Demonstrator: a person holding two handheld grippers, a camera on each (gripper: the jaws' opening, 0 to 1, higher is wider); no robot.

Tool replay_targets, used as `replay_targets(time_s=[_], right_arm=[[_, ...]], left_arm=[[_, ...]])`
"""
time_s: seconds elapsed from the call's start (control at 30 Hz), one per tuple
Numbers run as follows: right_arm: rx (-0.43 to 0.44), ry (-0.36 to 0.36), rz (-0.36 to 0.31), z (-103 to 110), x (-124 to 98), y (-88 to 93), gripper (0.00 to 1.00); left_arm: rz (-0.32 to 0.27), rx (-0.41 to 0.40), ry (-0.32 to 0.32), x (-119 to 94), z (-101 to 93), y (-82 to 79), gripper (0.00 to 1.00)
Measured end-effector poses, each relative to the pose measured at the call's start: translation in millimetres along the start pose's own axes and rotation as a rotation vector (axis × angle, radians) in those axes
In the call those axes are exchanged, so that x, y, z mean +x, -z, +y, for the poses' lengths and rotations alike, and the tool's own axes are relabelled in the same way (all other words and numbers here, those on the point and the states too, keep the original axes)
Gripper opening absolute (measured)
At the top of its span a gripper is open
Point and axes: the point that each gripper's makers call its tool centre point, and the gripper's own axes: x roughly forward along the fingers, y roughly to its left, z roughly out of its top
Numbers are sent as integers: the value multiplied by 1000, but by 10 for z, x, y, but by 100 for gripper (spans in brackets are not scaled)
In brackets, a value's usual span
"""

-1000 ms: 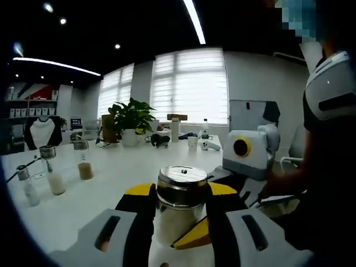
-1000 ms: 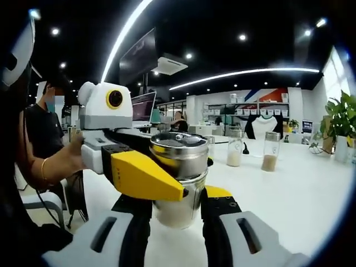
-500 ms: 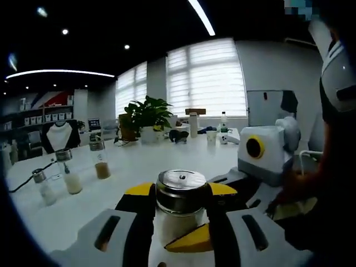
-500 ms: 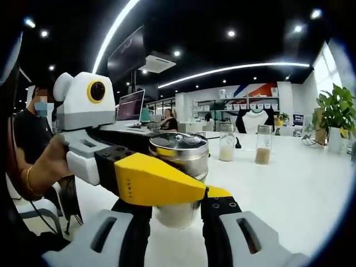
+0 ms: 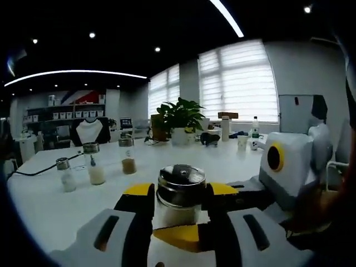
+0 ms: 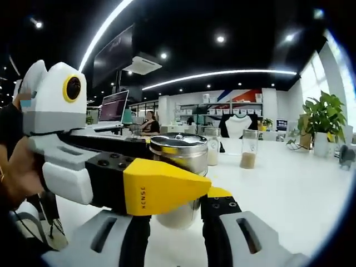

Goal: Rotate the seasoning bottle until the label or dispensing opening points toward the visible target arrow and the bottle remains upright within the marked orientation range

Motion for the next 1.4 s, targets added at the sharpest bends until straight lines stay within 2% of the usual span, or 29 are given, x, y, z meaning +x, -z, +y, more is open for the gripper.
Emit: replay_targets(time_s=[0.03, 0.13, 0.23, 0.33, 0.4, 0.47, 0.67, 0.97, 1.3, 1.4], right_arm=[[6, 5, -4, 5, 3, 3, 32], [35, 25, -16, -4, 14, 14, 32], [56, 29, -15, -6, 31, 37, 32], [54, 27, -11, 4, 43, 60, 32], [66, 19, -15, 23, 47, 73, 32], [78, 18, -22, 29, 44, 78, 32], [34, 29, -24, 47, 48, 94, 32], [19, 22, -26, 82, 63, 89, 32], [36, 12, -17, 96, 77, 116, 32], [41, 12, -15, 86, 78, 125, 32]], left_arm=[[0, 12, -6, 3, -7, 3, 39], [3, 31, -84, -6, 74, 5, 38], [6, 33, -101, -7, 99, 7, 39], [2, -3, -110, -15, 123, 9, 39], [-17, -69, -62, -3, 47, -11, 41], [-12, -61, -79, -7, 76, -2, 42], [-9, -94, -142, -26, 152, 21, 40], [-27, -113, -221, -13, 200, 0, 40], [-36, -122, -279, -3, 254, 23, 38], [-33, -119, -276, 10, 248, 32, 38]])
